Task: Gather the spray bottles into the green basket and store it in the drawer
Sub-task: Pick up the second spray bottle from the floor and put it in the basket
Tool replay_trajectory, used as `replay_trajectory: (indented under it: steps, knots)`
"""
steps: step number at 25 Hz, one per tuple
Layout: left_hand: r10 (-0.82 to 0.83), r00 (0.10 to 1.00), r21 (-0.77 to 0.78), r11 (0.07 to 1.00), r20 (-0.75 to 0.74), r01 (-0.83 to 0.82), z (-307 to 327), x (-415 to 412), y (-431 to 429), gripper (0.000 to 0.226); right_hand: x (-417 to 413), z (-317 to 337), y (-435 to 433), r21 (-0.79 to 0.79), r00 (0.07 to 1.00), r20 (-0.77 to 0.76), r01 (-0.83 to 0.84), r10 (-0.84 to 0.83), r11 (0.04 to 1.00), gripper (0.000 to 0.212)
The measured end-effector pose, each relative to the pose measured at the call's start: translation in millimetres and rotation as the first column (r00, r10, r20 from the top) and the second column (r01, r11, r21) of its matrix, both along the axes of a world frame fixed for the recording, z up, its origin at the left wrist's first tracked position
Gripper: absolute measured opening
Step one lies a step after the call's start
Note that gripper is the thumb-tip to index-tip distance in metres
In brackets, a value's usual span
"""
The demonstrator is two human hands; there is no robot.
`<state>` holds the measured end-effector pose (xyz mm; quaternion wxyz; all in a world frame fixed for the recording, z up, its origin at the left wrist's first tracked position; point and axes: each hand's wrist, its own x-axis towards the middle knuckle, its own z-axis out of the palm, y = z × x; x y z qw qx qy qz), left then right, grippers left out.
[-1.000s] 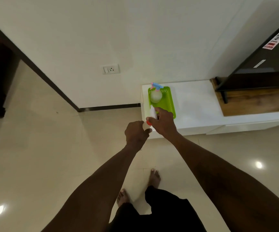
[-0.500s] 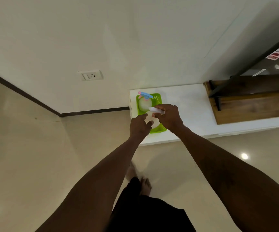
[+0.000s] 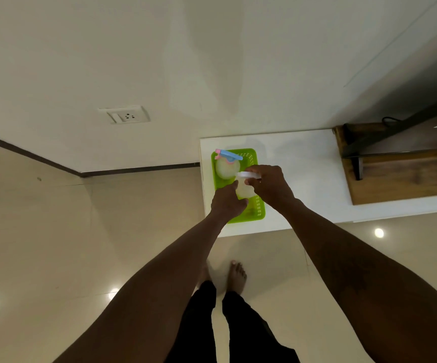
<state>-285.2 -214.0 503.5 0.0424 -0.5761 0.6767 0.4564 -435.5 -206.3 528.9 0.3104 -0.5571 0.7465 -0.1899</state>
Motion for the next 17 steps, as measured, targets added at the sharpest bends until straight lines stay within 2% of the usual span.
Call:
replay_trajectory:
  steps: [10, 17]
  knots:
    - [0.056, 0.998, 0.085, 0.995, -0.002, -0.056, -41.8, -32.8, -6.3, 0.078, -26.3, -48.0, -9.4, 0.006, 0.992, 0.121, -0.024, 0.023, 1.000, 0.022]
    - [0.088, 0.996, 0.072, 0.994, 0.012, -0.088, -48.0, -35.9, -11.8, 0.075, -26.3, -58.1, -11.4, 0.002, 0.992, 0.120, -0.050, 0.049, 0.999, 0.019]
